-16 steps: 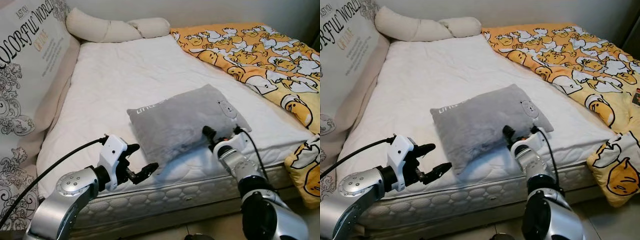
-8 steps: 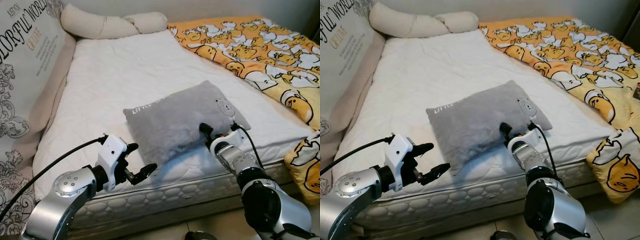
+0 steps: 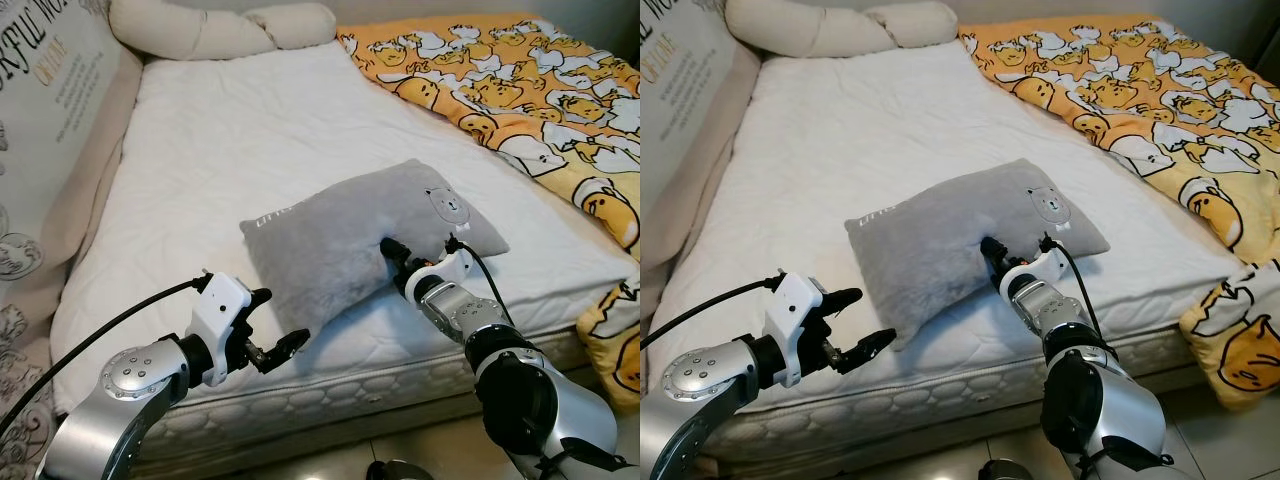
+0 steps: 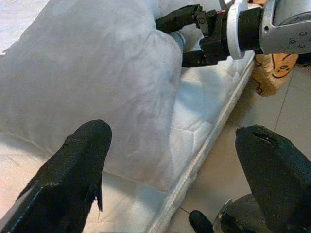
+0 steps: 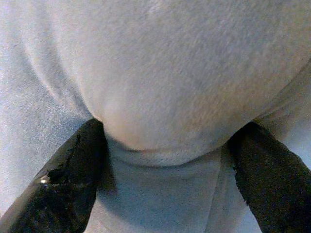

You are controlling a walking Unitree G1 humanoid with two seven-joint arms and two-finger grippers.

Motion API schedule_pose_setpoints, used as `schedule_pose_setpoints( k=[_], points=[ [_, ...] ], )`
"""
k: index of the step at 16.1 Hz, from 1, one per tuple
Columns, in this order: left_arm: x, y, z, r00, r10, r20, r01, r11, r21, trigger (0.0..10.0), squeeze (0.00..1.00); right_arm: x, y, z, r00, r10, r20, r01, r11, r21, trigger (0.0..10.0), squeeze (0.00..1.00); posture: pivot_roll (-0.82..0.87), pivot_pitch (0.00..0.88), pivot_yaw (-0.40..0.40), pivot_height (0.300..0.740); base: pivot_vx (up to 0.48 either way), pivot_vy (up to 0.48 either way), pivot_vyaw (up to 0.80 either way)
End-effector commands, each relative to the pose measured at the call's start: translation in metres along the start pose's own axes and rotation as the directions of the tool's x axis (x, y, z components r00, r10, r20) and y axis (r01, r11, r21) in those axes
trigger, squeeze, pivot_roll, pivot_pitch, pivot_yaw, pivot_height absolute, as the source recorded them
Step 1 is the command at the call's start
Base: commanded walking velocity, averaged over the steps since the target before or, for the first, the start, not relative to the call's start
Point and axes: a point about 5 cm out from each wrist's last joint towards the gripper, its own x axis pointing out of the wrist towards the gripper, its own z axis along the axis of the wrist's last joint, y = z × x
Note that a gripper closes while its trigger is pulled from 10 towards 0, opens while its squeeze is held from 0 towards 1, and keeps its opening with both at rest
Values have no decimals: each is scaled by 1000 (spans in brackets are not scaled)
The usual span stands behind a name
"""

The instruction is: Clean up the room

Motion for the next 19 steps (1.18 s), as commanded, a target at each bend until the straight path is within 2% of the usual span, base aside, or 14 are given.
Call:
schedule_pose_setpoints(
  k=[1, 3, 8, 14, 17, 19],
  points=[
    [1, 1, 3, 1000, 7, 4, -7, 1000, 10, 10000, 0, 2, 5, -4, 1000, -6, -20, 5, 1000, -3, 0, 0, -17, 23, 2, 740, 0, 0, 0],
    [5, 4, 5, 1000, 17, 13, -18, 1000, 20, 10000, 0, 1, -2, -4, 999, -48, -6, 48, 998, -48, 0, 0, -23, 0, -2, 740, 0, 0, 0],
    [11, 11, 8, 999, 45, 24, -46, 998, 32, 10000, 0, -1, -7, 2, 997, -75, 17, 76, 991, -111, 0, 0, -32, 0, 2, 740, 0, 0, 0],
    [14, 25, 11, 988, 144, 51, -146, 989, 38, 10000, 0, 0, 5, 14, 998, -27, 61, 36, 987, -155, 0, 0, -41, 0, 0, 740, 0, 0, 0],
    [11, 37, 14, 972, 223, 76, -226, 974, 33, 10000, 0, 2, 15, 18, 998, 8, 56, 5, 973, -230, 0, 0, -38, 0, -8, 740, 0, 0, 0],
    [7, 46, 15, 953, 287, 94, -291, 957, 24, 10000, 0, 3, 24, 22, 997, 32, 66, -15, 971, -240, 0, 0, -36, 0, -14, 740, 0, 0, 0]
  ],
)
